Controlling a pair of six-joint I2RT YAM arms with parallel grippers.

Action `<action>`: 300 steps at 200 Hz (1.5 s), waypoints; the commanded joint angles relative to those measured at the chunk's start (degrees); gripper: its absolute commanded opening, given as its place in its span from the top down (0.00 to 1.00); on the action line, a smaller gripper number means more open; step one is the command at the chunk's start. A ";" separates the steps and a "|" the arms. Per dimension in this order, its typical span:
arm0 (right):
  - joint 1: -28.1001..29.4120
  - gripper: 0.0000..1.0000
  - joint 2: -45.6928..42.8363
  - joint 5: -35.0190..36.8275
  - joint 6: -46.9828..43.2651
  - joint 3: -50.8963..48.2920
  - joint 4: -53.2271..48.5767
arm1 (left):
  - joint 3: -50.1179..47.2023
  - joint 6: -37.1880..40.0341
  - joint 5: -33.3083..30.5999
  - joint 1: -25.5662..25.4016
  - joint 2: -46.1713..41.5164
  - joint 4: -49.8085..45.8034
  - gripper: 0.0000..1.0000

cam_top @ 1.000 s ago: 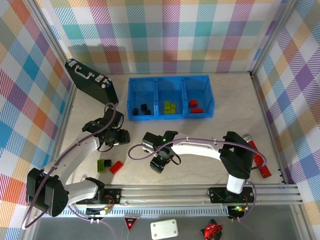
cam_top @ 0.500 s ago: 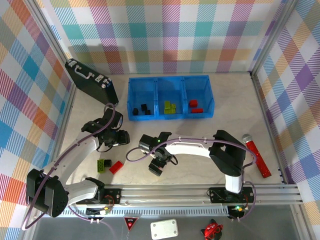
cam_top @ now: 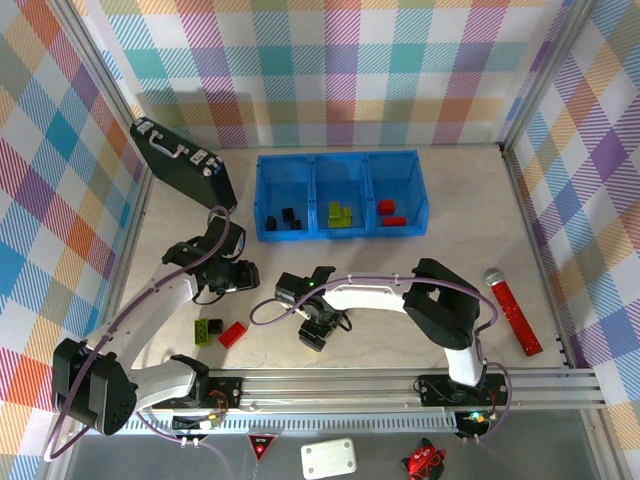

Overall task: Sort the legos into containers by color
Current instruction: Pick up the lego from the bottom-center of the table, then place the lego in the container.

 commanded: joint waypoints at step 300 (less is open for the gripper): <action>-31.84 0.39 -15.06 -2.23 5.56 2.26 -3.49 | 0.18 0.55 0.11 1.16 -1.37 -1.52 0.54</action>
